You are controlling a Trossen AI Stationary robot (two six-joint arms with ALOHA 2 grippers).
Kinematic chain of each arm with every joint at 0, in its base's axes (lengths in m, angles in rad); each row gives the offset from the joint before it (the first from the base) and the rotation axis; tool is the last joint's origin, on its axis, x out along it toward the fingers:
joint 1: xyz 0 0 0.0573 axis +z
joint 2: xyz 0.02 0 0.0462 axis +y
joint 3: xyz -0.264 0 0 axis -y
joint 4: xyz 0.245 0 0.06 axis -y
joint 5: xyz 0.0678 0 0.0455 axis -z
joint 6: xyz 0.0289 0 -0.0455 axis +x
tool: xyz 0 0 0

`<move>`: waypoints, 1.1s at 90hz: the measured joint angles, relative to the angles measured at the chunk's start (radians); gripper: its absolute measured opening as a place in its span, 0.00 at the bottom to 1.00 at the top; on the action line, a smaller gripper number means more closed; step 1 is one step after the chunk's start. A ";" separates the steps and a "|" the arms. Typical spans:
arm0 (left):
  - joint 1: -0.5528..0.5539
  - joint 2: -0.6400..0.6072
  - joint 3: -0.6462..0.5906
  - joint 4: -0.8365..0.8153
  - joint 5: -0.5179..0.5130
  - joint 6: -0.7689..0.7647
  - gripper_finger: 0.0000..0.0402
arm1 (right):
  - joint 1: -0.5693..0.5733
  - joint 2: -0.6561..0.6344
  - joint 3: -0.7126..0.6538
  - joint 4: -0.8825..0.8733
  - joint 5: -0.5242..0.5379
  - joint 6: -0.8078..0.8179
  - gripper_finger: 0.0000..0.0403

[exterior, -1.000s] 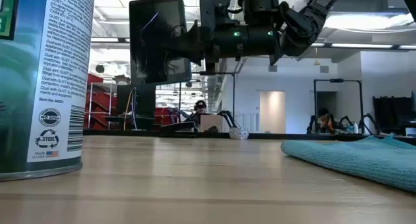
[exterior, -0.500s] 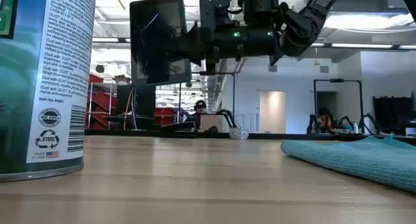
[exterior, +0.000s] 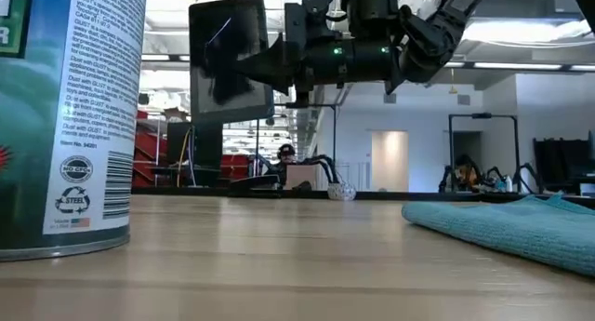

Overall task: Apply microfiber cloth
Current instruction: Wipe the front of the black tablet using blue microfiber cloth

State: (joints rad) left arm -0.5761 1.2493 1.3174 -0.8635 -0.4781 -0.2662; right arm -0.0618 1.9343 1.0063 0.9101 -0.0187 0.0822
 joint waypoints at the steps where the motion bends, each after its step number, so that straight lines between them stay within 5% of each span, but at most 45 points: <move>1: 0.002 0.000 0.000 0.001 -0.002 0.007 0.00 | 0.000 0.000 -0.002 0.000 0.001 -0.001 0.02; 49: 0.105 0.030 -0.051 0.224 0.093 0.238 0.00 | -0.060 -0.305 -0.328 0.073 0.105 -0.016 0.02; 99: 0.312 0.227 -0.061 0.549 0.453 0.482 0.00 | -0.038 -0.480 -0.522 0.040 0.222 -0.012 0.02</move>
State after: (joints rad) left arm -0.2645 1.4761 1.2564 -0.3148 -0.0254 0.2162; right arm -0.0994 1.4542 0.4839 0.9502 0.2033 0.0702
